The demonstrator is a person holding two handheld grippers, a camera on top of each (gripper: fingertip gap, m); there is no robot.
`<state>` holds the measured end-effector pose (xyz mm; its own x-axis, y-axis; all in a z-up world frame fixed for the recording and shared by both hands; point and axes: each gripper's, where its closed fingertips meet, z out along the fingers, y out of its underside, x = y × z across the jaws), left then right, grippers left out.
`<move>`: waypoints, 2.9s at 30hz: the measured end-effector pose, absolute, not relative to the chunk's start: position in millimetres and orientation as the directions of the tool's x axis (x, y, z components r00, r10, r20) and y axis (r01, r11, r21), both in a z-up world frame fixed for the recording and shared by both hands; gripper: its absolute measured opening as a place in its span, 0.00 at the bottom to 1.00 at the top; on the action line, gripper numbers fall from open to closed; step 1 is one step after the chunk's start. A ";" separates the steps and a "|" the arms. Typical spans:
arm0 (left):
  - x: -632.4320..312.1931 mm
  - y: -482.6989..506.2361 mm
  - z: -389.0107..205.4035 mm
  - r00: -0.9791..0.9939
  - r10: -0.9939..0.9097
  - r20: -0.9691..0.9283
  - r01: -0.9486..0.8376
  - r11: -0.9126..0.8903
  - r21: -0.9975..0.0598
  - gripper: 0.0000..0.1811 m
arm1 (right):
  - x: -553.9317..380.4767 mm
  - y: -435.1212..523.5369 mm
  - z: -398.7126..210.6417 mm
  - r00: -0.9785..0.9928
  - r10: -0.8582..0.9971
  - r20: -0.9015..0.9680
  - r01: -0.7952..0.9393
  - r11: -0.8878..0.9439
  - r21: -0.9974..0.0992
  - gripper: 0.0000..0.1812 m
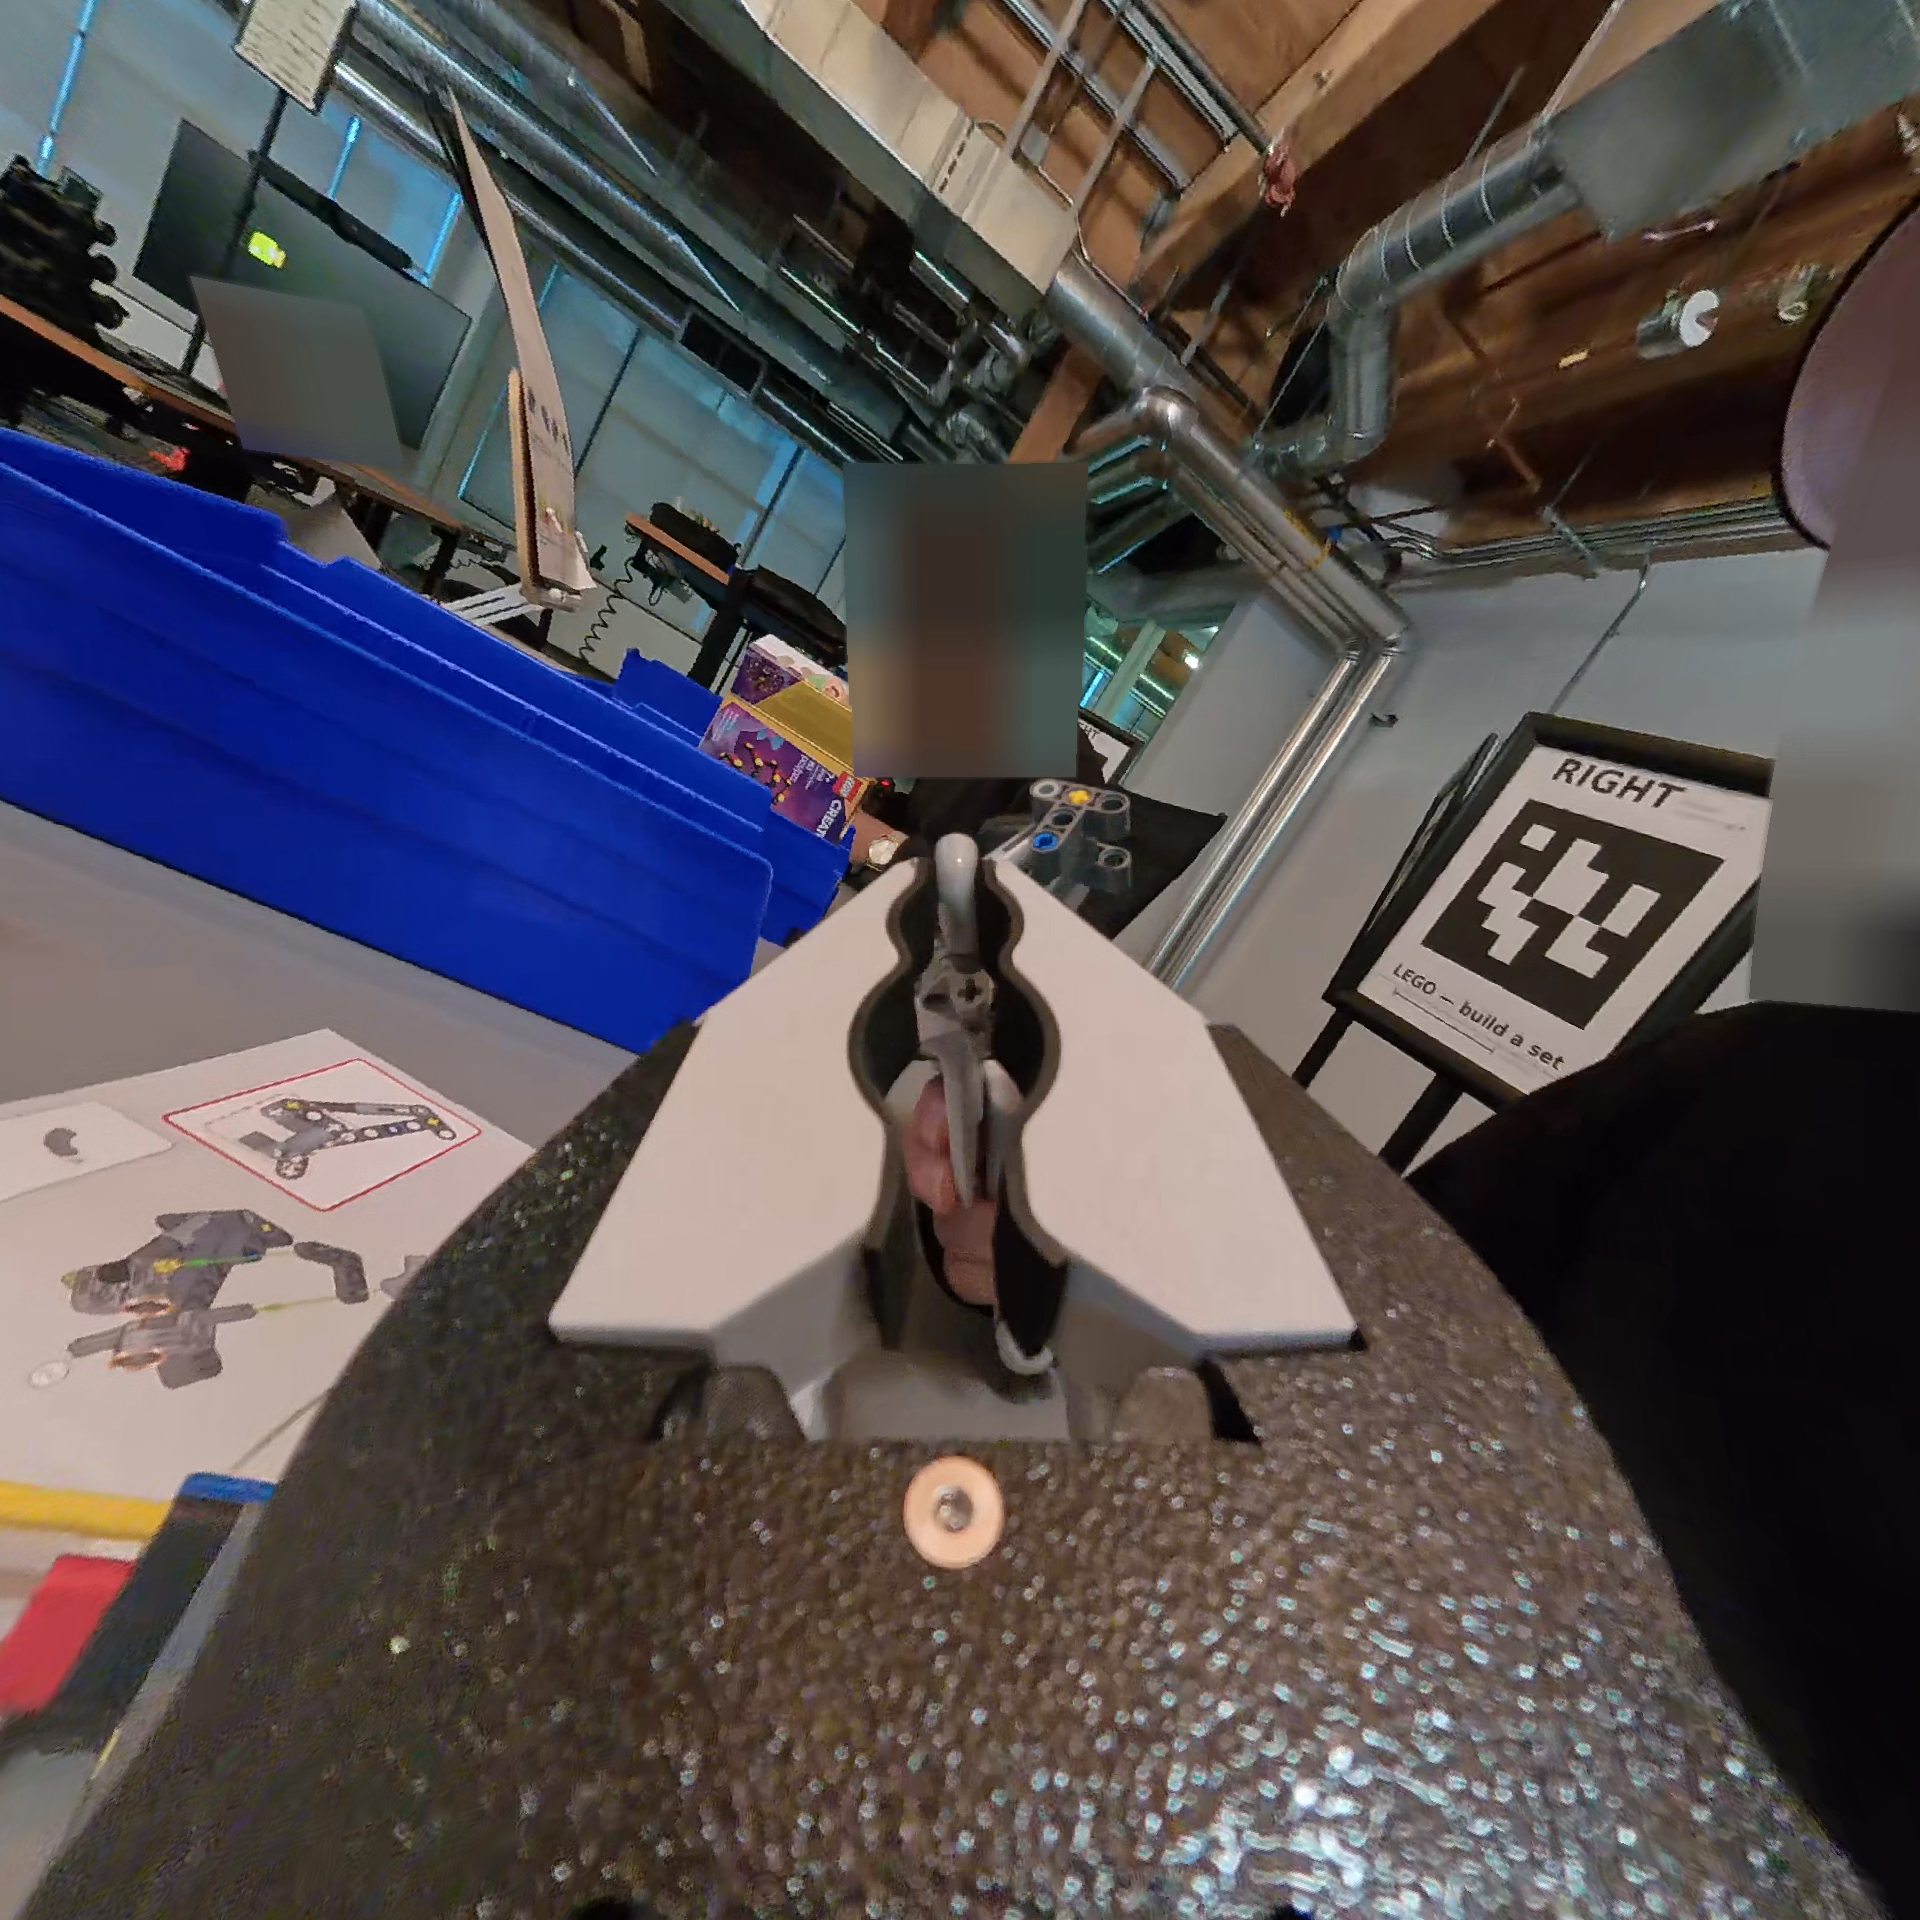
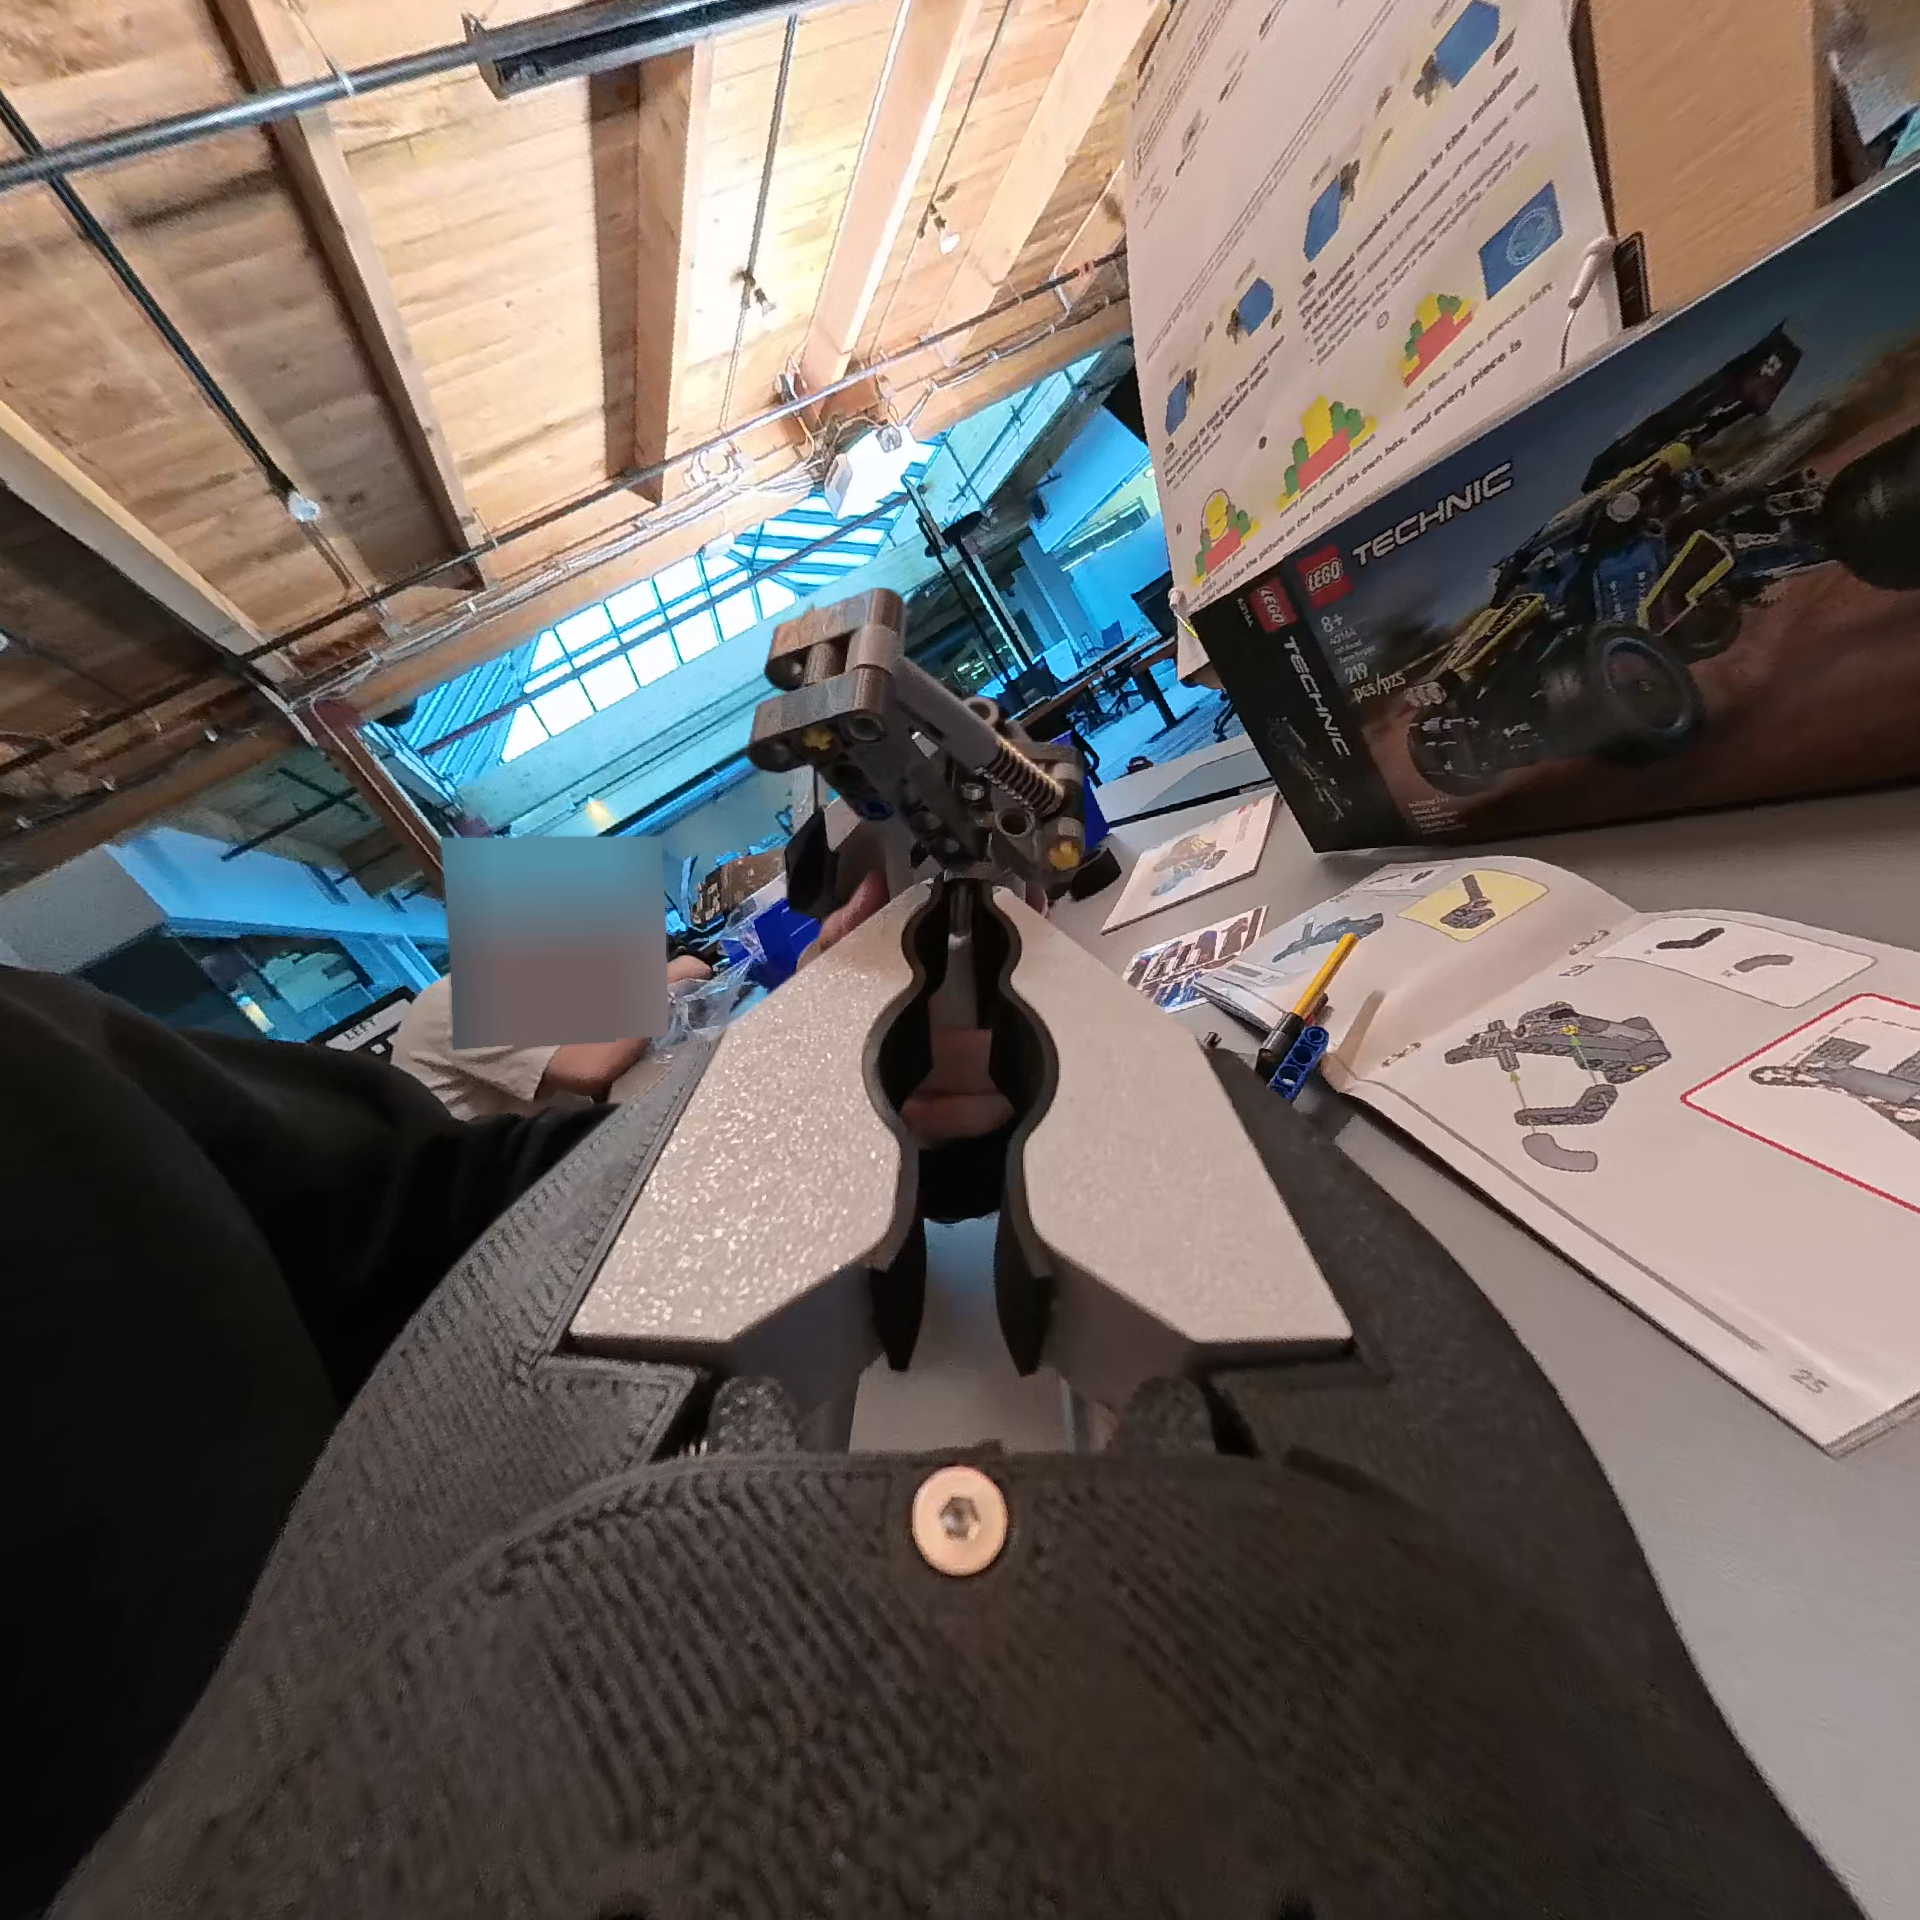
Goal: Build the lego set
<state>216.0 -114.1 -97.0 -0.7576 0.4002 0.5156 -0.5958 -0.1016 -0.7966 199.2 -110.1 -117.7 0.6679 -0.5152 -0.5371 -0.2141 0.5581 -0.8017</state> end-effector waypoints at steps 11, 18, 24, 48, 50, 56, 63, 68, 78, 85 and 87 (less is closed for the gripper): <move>219.5 -115.7 -102.9 -0.728 0.395 0.561 -0.647 -0.122 -0.753 0.03 | 203.0 -113.7 -120.5 0.638 -0.545 -0.545 -0.195 0.570 -0.798 0.01; 211.3 -117.5 -97.6 -0.787 0.367 0.497 -0.572 -0.129 -0.810 0.03 | 203.0 -96.1 -124.0 0.649 -0.547 -0.529 -0.205 0.544 -0.814 0.01; 210.6 -112.6 -86.2 -0.785 0.402 0.472 -0.556 -0.119 -0.822 0.03 | 199.3 -101.6 -113.4 0.671 -0.519 -0.529 -0.202 0.559 -0.804 0.01; 209.8 -114.1 -103.6 -0.709 0.431 0.558 -0.598 0.052 -0.800 0.03 | 199.2 -100.0 -125.3 0.657 -0.534 -0.532 -0.268 0.494 -0.827 0.00; 209.8 -115.8 -103.5 -0.689 0.438 0.578 -0.628 0.038 -0.777 0.03 | 199.7 -99.6 -125.1 0.651 -0.526 -0.547 -0.263 0.519 -0.813 0.00; 191.2 -126.6 -136.7 -0.720 0.396 0.571 -0.577 0.116 -0.808 0.03 | 201.1 -134.6 -95.1 0.635 -0.525 -0.566 -0.133 0.648 -0.750 0.00; 200.9 -129.3 -124.3 -0.792 0.348 0.502 -0.520 0.049 -0.853 0.03 | 202.1 -147.2 -114.1 0.593 -0.646 -0.480 -0.187 0.470 -0.863 0.00; 217.8 -125.6 -129.1 -0.827 0.247 0.505 -0.496 0.099 -0.862 0.03 | 197.7 -146.7 -119.2 0.655 -0.601 -0.458 -0.215 0.433 -0.876 0.04; 222.5 -124.5 -120.3 -0.765 0.249 0.595 -0.603 0.050 -0.796 0.03 | 210.8 -130.8 -142.0 0.557 -0.702 -0.443 -0.267 0.353 -0.897 0.24; 214.7 -128.4 -117.1 -0.782 0.257 0.568 -0.586 0.009 -0.810 0.03 | 208.0 -122.9 -122.4 0.586 -0.568 -0.578 -0.251 0.551 -0.796 0.16; 216.4 -128.5 -114.9 -0.782 0.240 0.576 -0.595 -0.010 -0.804 0.03 | 209.4 -121.4 -122.6 0.574 -0.588 -0.570 -0.237 0.547 -0.803 0.17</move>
<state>216.4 -128.5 -114.9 -0.7816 0.2399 0.5758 -0.5951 -0.0102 -0.8036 209.4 -121.4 -122.6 0.5741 -0.5878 -0.5700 -0.2374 0.5467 -0.8030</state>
